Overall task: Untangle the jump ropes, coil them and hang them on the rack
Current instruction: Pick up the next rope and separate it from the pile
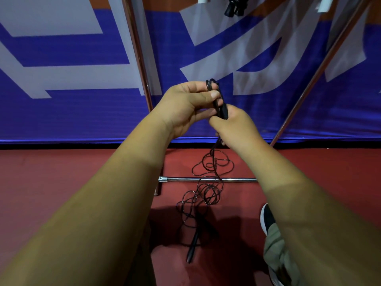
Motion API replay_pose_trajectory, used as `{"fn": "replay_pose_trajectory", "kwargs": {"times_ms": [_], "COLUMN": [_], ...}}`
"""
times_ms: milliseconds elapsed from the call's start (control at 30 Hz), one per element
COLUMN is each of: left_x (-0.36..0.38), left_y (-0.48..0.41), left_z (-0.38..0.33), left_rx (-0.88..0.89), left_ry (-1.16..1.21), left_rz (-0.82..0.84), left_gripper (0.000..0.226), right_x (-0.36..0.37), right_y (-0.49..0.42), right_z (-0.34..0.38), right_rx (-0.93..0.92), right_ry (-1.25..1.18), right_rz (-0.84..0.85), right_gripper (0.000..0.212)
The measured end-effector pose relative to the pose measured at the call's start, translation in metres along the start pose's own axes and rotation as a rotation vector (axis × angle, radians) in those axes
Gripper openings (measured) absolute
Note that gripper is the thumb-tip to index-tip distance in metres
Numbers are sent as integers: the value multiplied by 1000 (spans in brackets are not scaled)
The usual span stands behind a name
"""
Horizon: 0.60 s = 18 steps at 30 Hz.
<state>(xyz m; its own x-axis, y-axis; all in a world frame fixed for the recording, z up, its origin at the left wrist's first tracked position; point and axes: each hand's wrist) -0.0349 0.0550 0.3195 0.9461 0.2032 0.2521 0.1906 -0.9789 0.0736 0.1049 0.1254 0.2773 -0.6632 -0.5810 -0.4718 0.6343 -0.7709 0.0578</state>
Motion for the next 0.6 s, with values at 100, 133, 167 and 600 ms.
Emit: {"fn": "replay_pose_trajectory", "kwargs": {"times_ms": [100,133,167,600], "left_x": [1,1,1,-20], "left_y": [2,2,2,-3], "left_z": [-2,-2,-2,-2], "left_rx": [17,20,22,-99], "left_ry": [-45,-61,-80,-381], "left_rz": [-43,-53,-61,-207], "left_gripper": [25,25,24,40], "right_x": [1,2,3,-4], "right_y": [-1,-1,-1,-2], "right_z": [-2,-2,-2,8], "right_rx": [-15,-20,-24,34], "right_ry": [-6,-1,-1,-399], "right_rz": [52,59,63,70], "right_gripper": [12,13,12,40]}}
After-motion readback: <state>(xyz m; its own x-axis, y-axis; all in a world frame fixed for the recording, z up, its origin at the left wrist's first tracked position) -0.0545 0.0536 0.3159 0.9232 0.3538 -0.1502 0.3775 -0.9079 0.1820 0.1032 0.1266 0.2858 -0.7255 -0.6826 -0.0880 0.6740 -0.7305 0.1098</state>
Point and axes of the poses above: each hand's wrist, its own y-axis away from the middle knuckle, its own x-axis out of the palm, z = x × y, and after that the axes turned 9 degrees about z, right-handed
